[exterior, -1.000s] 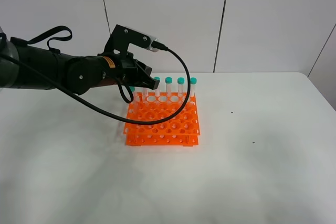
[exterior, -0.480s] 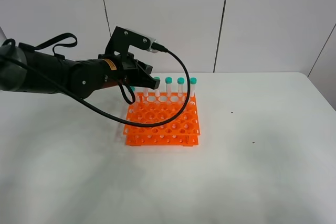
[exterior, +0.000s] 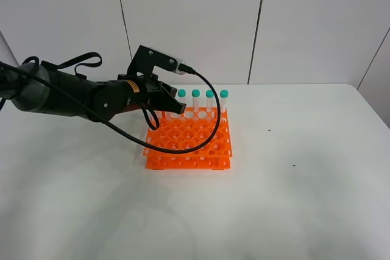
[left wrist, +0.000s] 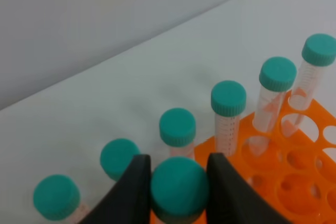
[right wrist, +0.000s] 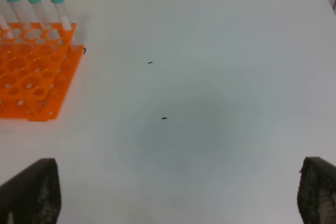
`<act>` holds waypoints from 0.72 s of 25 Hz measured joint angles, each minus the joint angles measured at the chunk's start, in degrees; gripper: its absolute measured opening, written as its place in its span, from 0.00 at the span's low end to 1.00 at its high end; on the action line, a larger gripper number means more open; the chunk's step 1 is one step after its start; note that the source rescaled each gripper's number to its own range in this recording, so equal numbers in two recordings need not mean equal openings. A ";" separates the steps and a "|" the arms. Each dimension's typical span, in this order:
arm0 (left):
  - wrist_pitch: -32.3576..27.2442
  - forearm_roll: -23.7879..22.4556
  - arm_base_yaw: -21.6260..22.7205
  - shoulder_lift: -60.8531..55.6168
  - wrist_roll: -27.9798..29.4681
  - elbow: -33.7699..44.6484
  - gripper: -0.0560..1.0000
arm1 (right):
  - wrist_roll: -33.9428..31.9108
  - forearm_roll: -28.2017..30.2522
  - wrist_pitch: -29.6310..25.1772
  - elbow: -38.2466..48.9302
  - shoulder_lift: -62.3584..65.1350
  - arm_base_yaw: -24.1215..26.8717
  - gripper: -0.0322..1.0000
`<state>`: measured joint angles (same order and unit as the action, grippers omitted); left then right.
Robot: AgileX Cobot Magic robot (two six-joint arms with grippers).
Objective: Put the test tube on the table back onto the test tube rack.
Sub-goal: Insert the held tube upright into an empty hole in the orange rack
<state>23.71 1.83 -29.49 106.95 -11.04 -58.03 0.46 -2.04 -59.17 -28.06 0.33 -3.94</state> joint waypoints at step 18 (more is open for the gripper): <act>3.26 0.00 0.12 4.02 2.02 -0.09 0.05 | 0.00 0.00 0.00 0.00 0.00 0.00 1.00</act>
<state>26.97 1.83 -29.37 110.97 -9.02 -58.13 0.46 -2.04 -59.17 -28.06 0.33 -3.94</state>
